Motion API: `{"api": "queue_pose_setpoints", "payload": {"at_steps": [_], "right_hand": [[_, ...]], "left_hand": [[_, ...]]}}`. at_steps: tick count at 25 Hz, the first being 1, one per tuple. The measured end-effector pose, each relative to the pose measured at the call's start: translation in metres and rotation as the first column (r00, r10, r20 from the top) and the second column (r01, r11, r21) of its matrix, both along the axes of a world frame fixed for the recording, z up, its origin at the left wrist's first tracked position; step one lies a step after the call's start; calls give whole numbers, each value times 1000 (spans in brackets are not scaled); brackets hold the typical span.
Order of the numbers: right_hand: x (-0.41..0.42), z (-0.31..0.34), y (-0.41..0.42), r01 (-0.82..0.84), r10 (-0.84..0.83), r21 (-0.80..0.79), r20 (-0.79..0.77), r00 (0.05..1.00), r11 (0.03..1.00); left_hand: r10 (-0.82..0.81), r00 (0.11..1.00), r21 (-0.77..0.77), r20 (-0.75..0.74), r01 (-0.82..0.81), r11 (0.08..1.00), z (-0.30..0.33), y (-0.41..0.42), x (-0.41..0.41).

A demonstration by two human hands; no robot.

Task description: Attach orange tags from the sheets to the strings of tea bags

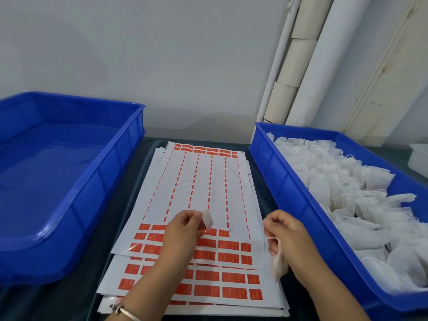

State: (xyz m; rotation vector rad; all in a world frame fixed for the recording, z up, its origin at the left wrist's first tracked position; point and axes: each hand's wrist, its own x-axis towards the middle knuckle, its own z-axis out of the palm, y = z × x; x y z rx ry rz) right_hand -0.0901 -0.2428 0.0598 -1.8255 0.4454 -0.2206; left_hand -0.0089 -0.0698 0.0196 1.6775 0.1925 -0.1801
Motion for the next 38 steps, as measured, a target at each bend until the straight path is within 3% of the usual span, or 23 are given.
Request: {"api": "queue_pose_setpoints", "payload": {"at_steps": [4,7,10,12,14,19,25,29,32,35,38], "right_hand": [[18,13,20,-9,-5,265,54,999,964],[30,22,33,-67,31,296,124,992,953],[39,28,44,-112,83,204,143,986,973],[43,29,50,-137,123,101,133,983,985],[45,29,54,-170,165,30,123,979,985],[46,31,56,-237,237,-10,116,965,971],[46,32,54,-295,297,-34,107,949,955],[47,33,54,-339,347,-85,94,933,937],[46,36,50,-350,355,-75,71,932,934],[44,38,42,-350,356,-145,18,934,925],[39,42,35,-468,454,-263,-117,883,844]], "left_hand": [[-125,991,-90,-36,122,989,7,9,-11],[-418,908,-323,33,406,855,19,27,-17],[-683,714,-216,153,699,682,39,42,-15],[-770,621,-107,147,784,611,49,43,-12],[-791,597,-1,136,798,602,54,37,-11],[-731,664,110,154,724,681,55,24,-15],[-663,737,75,131,659,748,50,23,-14],[-749,657,76,79,746,662,51,22,-16],[-741,669,80,60,737,671,53,23,-16],[-746,662,24,74,747,665,54,31,-13],[-715,694,-69,88,720,690,59,40,-9]]}}
